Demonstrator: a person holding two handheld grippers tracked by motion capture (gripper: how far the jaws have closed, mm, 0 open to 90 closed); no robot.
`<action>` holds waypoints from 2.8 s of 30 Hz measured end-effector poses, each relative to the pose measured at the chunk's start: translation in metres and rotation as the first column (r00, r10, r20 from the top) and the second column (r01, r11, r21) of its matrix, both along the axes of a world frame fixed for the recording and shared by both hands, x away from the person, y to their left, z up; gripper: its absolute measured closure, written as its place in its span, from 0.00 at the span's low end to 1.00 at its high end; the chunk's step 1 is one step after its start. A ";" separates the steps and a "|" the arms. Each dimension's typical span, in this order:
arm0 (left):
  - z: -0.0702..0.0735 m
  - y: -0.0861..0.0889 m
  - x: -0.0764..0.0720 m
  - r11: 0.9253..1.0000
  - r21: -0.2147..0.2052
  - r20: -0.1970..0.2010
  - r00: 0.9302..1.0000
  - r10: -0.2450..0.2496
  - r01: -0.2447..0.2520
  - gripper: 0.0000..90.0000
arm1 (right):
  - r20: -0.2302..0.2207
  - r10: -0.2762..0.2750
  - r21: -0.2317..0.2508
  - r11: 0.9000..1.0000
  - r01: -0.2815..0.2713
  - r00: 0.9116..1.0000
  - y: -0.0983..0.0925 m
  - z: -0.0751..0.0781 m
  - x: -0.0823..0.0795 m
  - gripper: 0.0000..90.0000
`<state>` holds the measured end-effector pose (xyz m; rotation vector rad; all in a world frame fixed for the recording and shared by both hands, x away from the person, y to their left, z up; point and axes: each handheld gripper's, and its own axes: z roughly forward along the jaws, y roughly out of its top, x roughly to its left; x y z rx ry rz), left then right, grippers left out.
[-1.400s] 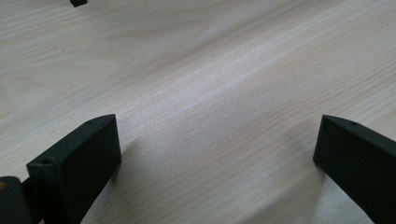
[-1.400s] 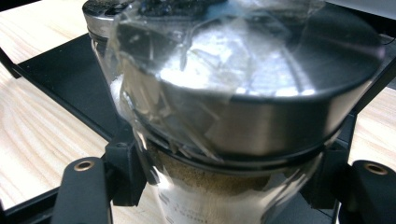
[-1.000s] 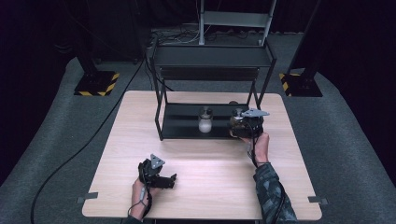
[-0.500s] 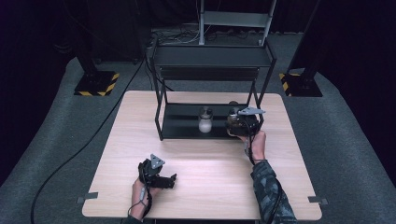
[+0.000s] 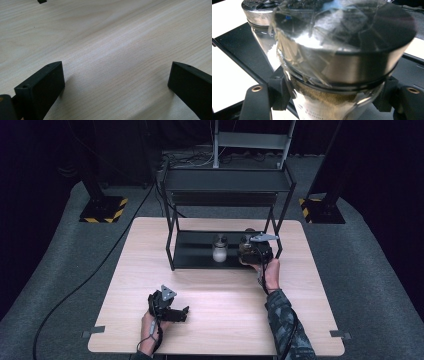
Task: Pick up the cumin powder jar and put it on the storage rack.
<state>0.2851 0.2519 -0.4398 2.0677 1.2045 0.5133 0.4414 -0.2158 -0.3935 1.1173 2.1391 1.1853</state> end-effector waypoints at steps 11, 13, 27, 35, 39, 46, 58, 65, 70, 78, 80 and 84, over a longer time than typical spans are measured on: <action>0.000 0.000 0.000 1.000 0.000 0.000 1.000 0.000 0.000 0.00 | -0.012 0.001 0.005 1.000 0.000 1.000 0.003 -0.003 0.006 0.34; 0.000 0.000 0.000 1.000 0.000 0.000 1.000 0.000 0.000 0.00 | -0.013 0.001 0.005 1.000 -0.001 1.000 0.004 -0.003 0.007 0.34; 0.000 0.000 0.000 1.000 0.000 0.000 1.000 0.000 0.000 0.00 | -0.024 0.007 0.022 1.000 -0.006 1.000 0.008 -0.008 0.015 0.34; 0.000 0.000 0.000 1.000 0.000 0.000 1.000 0.000 0.000 0.00 | -0.025 0.019 0.032 0.999 -0.018 0.999 0.009 -0.012 0.018 0.34; 0.000 0.000 0.000 1.000 0.000 0.000 1.000 0.000 0.000 0.00 | -0.031 0.027 0.042 0.999 -0.025 0.999 0.008 -0.015 0.021 0.34; 0.000 0.000 0.000 1.000 0.000 0.000 1.000 0.000 0.000 0.00 | -0.012 0.038 0.035 0.999 -0.037 0.999 0.010 -0.019 0.021 0.34; 0.000 0.000 0.000 1.000 0.000 0.000 1.000 0.000 0.000 0.00 | 0.000 0.059 0.025 0.998 -0.059 0.998 0.016 -0.023 0.025 0.34; 0.000 0.000 0.000 1.000 0.000 0.000 1.000 0.000 0.000 0.00 | 0.005 0.062 0.020 0.998 -0.062 0.998 0.016 -0.028 0.026 0.34; 0.000 0.000 0.000 1.000 0.000 0.000 1.000 0.000 0.000 0.00 | 0.019 0.070 0.032 0.997 -0.070 0.997 0.014 -0.033 0.026 0.34; 0.000 0.000 0.000 1.000 0.000 0.000 1.000 0.000 0.000 0.00 | 0.040 0.072 0.031 0.997 -0.073 0.997 0.013 -0.038 0.026 0.34; 0.000 0.000 0.000 1.000 0.000 0.000 1.000 0.000 0.000 0.00 | 0.041 0.071 0.030 0.997 -0.072 0.997 0.013 -0.038 0.026 0.34; 0.000 0.000 0.000 1.000 0.001 0.000 1.000 -0.001 0.001 0.00 | 0.039 0.072 0.028 0.997 -0.073 0.997 0.013 -0.038 0.026 0.34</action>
